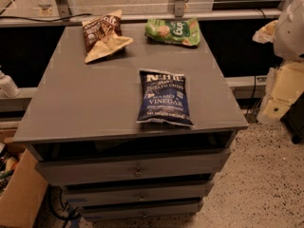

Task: Pick blue chip bag

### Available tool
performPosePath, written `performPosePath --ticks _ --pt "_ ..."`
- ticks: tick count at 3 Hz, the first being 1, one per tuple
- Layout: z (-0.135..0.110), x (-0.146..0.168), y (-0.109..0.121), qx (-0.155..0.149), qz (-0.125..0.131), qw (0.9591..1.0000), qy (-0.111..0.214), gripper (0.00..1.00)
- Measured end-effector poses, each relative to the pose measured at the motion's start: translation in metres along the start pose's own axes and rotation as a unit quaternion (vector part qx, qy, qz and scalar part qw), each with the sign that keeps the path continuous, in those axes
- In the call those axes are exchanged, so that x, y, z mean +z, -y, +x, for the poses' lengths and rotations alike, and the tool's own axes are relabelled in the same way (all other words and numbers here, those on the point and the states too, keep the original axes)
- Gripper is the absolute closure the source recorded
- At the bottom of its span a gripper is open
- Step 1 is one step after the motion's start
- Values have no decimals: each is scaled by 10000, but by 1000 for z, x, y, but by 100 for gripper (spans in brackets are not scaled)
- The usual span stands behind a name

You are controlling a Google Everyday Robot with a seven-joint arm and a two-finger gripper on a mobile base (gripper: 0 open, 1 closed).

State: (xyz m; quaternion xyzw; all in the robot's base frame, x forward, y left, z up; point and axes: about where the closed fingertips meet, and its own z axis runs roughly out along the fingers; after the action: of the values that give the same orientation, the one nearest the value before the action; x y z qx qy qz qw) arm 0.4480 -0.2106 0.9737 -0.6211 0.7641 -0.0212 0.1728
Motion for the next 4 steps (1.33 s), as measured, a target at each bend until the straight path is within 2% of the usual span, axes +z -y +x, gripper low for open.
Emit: performPosePath --ticks 1,2,3,4 --pt "-24 32 19 -554 -191 9974 409 0" --pt "-54 71 39 -1332 -432 9863 875 0" --pt "-77 105 44 -2080 -639 9671 1319 0" --pt "-101 134 31 -2786 -865 9403 1752 0"
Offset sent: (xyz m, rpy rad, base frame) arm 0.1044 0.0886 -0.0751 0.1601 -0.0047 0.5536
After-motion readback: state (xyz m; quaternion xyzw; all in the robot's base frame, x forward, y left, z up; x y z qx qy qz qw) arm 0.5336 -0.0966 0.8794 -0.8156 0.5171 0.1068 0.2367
